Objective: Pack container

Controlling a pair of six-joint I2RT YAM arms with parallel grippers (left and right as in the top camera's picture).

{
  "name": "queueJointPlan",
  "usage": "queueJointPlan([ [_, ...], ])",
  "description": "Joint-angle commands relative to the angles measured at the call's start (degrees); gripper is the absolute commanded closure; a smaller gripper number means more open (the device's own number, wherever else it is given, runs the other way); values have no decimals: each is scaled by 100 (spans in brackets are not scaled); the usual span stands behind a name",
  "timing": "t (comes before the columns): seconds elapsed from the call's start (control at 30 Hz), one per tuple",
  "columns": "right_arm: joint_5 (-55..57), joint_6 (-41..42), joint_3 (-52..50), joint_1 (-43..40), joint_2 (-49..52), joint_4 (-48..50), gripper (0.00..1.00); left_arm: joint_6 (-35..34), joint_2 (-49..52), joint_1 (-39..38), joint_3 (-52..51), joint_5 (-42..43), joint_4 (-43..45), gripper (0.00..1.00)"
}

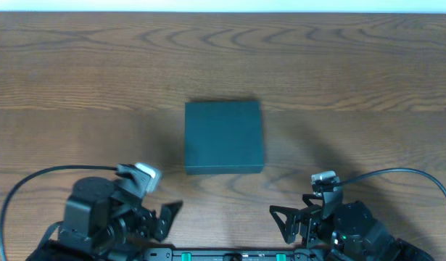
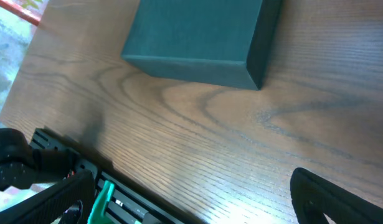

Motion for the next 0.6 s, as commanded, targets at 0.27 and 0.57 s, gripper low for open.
queueJointPlan([
  [0.27,-20,31,85,48,-31,-9,1,-42,-1508,1727,-2306,-723,2758,5],
  [0.57,-20,33,85,48,-31,-9,1,-214,-2256,1840,-4079,-730,4376,5],
])
